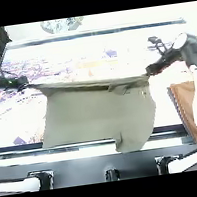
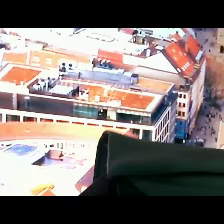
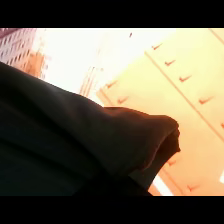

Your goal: Fold the shirts.

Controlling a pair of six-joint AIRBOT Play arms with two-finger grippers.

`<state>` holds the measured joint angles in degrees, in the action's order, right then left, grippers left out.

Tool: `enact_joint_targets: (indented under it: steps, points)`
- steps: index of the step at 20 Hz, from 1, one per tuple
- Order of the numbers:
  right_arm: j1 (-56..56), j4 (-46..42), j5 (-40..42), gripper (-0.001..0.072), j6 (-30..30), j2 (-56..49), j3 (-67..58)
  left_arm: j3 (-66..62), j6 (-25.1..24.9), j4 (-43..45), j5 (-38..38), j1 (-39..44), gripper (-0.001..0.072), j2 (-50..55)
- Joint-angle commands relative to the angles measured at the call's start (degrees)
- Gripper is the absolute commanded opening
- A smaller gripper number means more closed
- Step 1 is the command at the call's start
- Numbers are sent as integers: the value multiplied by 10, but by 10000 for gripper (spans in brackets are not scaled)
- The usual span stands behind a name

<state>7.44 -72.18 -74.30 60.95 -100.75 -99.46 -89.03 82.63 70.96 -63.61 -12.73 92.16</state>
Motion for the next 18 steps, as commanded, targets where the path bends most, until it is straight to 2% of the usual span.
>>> enact_joint_targets:
  steps: [1,2,4,6,8,9,11,13,16,18]
  points:
    - [-8,45,102,44,34,-52,1,-40,-1,-4,1,0,24,83]
    - [-8,43,98,44,31,-46,-3,-51,-2,-4,1,-2,25,87]
    - [-5,21,33,45,-9,-27,-23,-70,-6,-4,-18,-13,25,82]
    - [-2,-4,-80,45,-19,7,-31,-91,-36,-4,-99,-26,25,79]
    - [-6,-35,-195,45,-18,38,-21,-90,-38,-3,-206,-37,24,80]
    - [-11,-39,-219,45,-15,50,2,-80,-38,1,-243,-38,24,82]
    - [-23,-35,-213,44,7,70,81,-43,-38,11,-272,-37,24,82]
    - [-34,-35,-160,44,11,73,163,2,-38,11,-281,-36,23,82]
    - [-35,0,-79,45,54,72,227,46,-39,12,-278,-36,23,83]
    - [-35,21,-62,45,70,72,254,52,-43,12,-275,-36,24,85]
